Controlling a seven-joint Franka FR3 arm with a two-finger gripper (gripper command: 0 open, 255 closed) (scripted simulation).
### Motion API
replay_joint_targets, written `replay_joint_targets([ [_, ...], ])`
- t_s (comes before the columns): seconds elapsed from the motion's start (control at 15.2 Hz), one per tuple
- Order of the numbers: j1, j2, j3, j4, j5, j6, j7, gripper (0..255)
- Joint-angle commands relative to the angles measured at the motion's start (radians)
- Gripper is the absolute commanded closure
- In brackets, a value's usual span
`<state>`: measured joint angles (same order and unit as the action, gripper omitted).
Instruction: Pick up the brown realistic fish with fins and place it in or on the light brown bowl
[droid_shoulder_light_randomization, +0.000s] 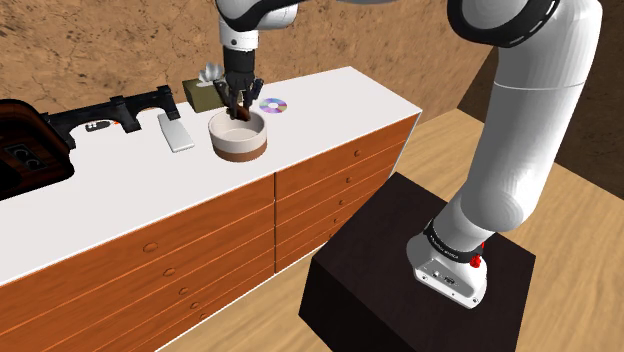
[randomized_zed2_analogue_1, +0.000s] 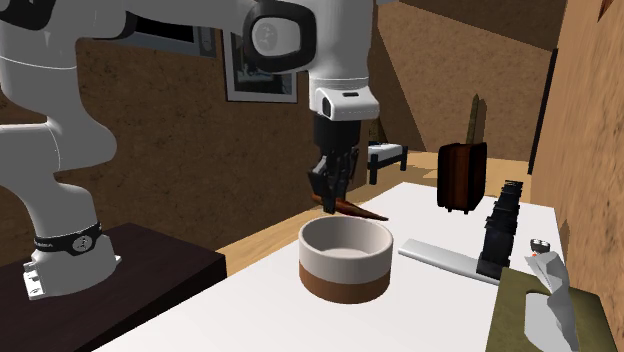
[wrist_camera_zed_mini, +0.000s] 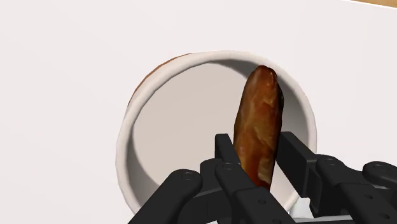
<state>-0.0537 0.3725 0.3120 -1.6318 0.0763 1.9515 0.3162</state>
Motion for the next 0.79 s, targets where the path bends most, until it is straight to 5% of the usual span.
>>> replay_joint_targets([
  [0.0,0.001,0.006,-0.001,-0.017,-0.001,0.023,-0.002,255],
  [0.73,0.002,0.028,-0.003,-0.053,-0.005,0.080,-0.007,255],
])
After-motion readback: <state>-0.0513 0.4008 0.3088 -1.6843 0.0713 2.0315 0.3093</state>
